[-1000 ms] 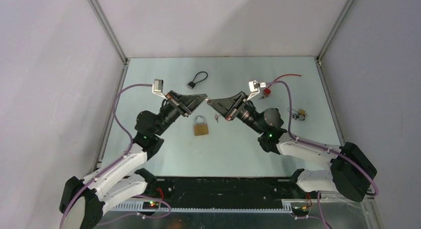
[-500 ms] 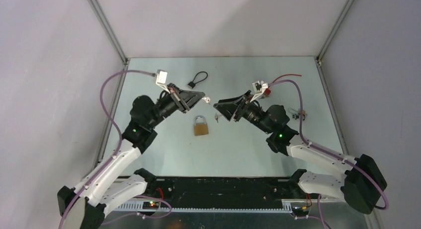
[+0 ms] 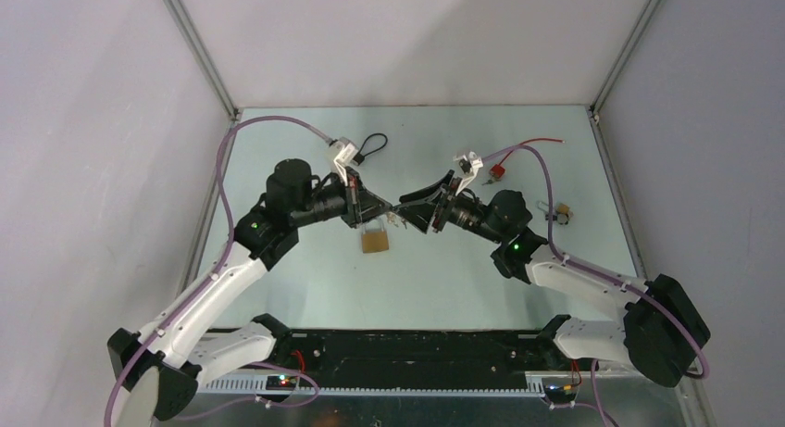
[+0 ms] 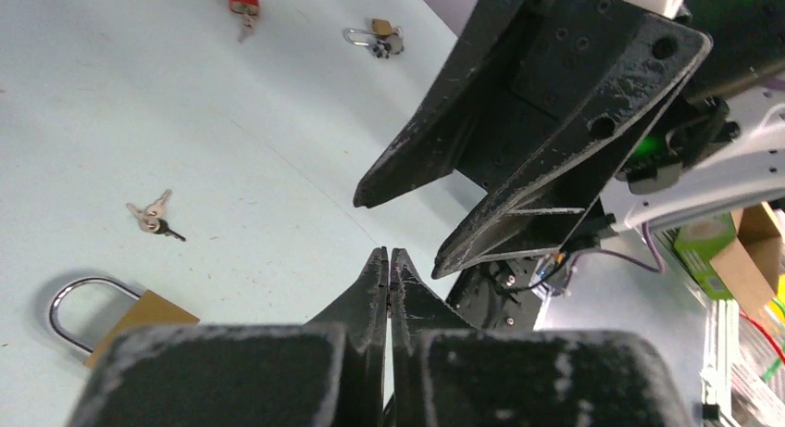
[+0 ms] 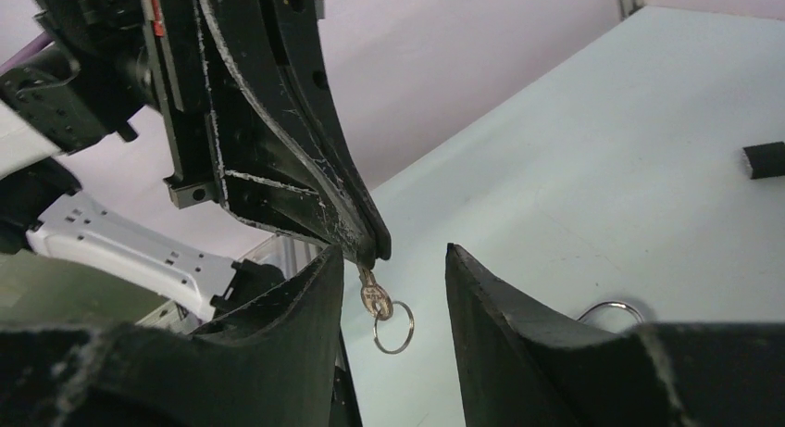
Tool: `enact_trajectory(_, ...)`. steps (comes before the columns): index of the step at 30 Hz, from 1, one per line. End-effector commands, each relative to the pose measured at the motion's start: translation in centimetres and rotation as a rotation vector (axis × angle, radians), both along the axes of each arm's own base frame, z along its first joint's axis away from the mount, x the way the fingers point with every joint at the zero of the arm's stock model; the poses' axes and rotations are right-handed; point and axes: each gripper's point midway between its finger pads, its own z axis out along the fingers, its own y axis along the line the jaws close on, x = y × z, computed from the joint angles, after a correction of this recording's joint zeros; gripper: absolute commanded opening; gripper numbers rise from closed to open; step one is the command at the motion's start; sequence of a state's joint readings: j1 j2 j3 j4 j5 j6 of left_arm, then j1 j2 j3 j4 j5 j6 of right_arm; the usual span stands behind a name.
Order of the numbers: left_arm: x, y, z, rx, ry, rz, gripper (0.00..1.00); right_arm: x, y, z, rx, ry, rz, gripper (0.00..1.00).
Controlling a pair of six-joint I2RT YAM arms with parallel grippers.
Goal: Unlock with the key
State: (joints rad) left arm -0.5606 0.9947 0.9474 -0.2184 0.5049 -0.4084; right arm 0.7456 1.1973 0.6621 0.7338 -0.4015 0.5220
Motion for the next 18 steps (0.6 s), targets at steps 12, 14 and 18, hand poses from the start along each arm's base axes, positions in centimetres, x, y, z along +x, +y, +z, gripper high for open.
enact_trajectory(12, -1.9, -1.0, 4.1, -0.063, -0.122, -0.135, 0.0, -2.2, 0.2, 2.5, 0.07, -0.117, 0.172, 0.39)
enact_trajectory(14, -2.0, -1.2, 4.6, -0.093, -0.129, -0.14, 0.0, -2.3, 0.2, 2.5, 0.075, -0.114, 0.178, 0.39)
enact_trajectory(18, -2.2, -1.5, 5.1, -0.142, -0.131, -0.151, 0.0, -2.7, 0.2, 2.6, 0.082, -0.118, 0.203, 0.39)
